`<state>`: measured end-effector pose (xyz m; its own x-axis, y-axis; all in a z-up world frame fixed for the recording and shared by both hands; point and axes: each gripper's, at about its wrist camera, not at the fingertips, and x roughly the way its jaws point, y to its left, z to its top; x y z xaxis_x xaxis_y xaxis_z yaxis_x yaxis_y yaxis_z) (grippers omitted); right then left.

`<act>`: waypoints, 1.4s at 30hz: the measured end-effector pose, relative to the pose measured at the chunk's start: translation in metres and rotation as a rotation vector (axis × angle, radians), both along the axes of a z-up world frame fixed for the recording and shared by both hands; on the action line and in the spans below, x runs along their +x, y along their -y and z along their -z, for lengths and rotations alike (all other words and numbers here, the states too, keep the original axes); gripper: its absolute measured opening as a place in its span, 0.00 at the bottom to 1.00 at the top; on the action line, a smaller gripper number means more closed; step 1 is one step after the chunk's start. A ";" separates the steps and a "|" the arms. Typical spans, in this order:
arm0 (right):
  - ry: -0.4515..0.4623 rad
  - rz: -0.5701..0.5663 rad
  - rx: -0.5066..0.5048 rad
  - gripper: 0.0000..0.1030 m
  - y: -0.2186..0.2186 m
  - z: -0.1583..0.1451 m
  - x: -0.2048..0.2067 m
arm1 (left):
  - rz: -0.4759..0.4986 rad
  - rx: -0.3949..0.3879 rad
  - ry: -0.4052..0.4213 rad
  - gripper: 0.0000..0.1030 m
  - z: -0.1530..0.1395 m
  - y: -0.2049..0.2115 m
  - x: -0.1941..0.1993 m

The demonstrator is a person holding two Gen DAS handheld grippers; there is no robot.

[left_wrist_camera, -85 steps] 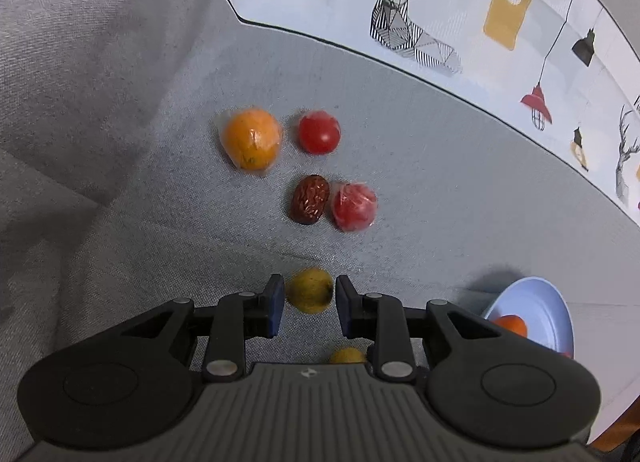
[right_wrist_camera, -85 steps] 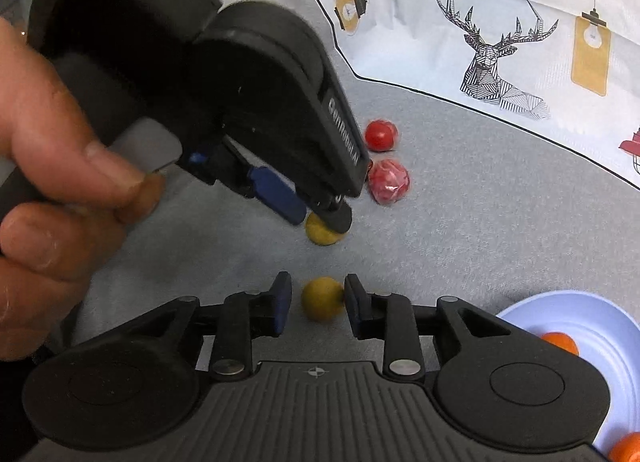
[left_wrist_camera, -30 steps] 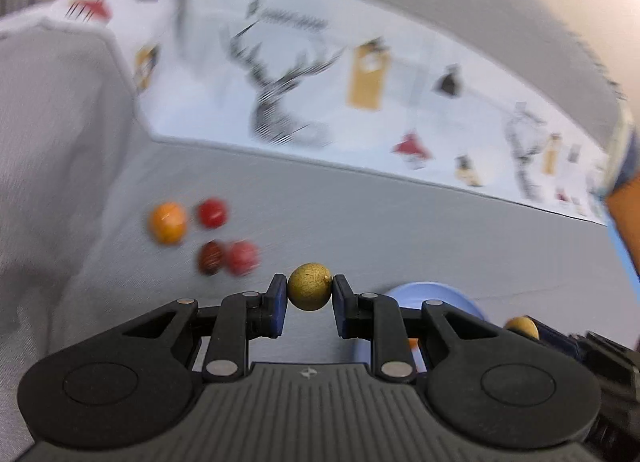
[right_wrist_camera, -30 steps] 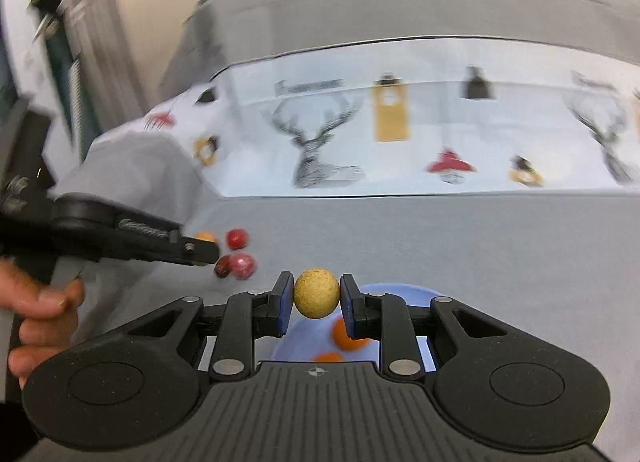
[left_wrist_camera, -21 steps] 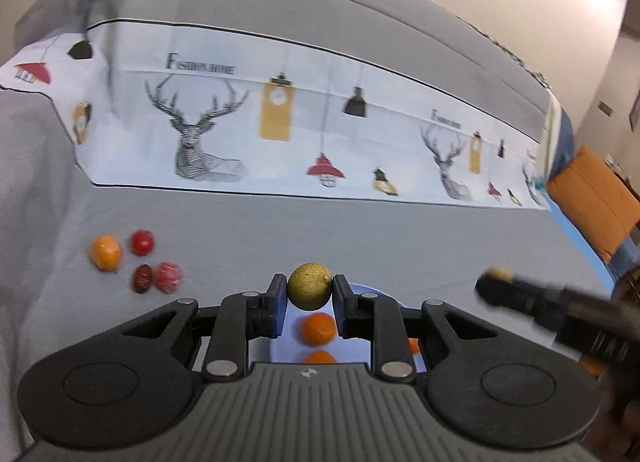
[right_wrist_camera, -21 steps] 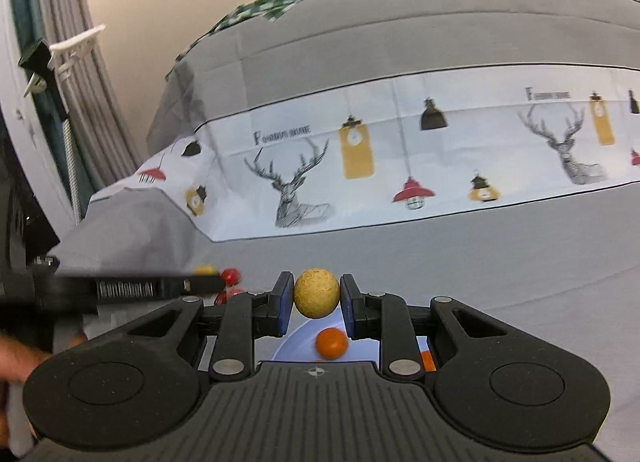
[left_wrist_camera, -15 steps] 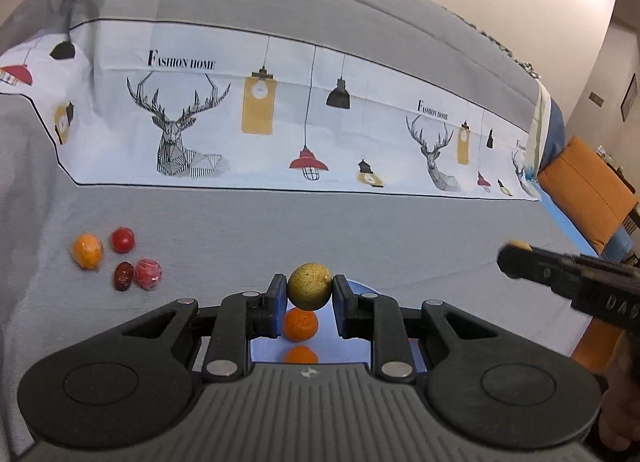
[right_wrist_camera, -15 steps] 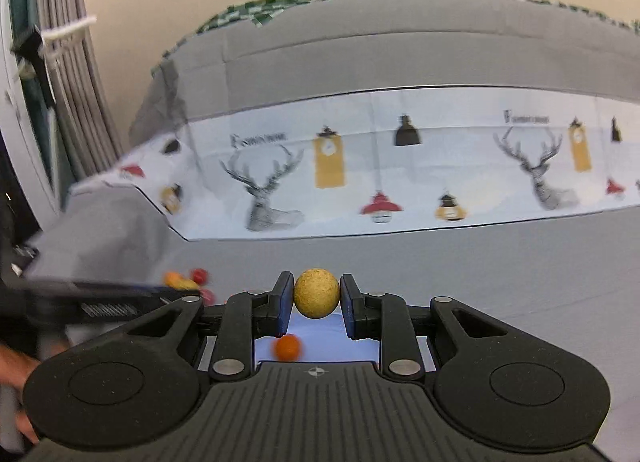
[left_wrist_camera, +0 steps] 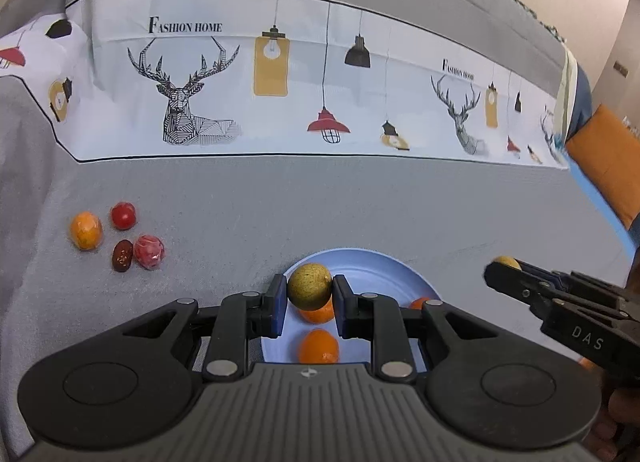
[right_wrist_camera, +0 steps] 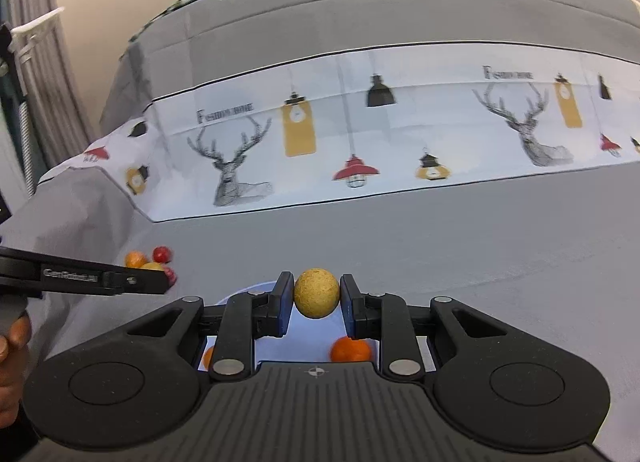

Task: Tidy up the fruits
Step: 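Carry both yellow fruits in the closed tools over the blue plate, then hold both yellow fruits just above the plate, lowering toward it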

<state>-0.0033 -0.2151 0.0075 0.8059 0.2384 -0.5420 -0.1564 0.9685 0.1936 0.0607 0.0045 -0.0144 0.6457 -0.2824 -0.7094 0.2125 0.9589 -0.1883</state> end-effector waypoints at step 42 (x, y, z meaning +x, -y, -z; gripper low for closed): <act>0.006 -0.043 -0.028 0.26 -0.032 0.019 0.009 | 0.085 0.068 0.007 0.26 0.016 0.042 0.004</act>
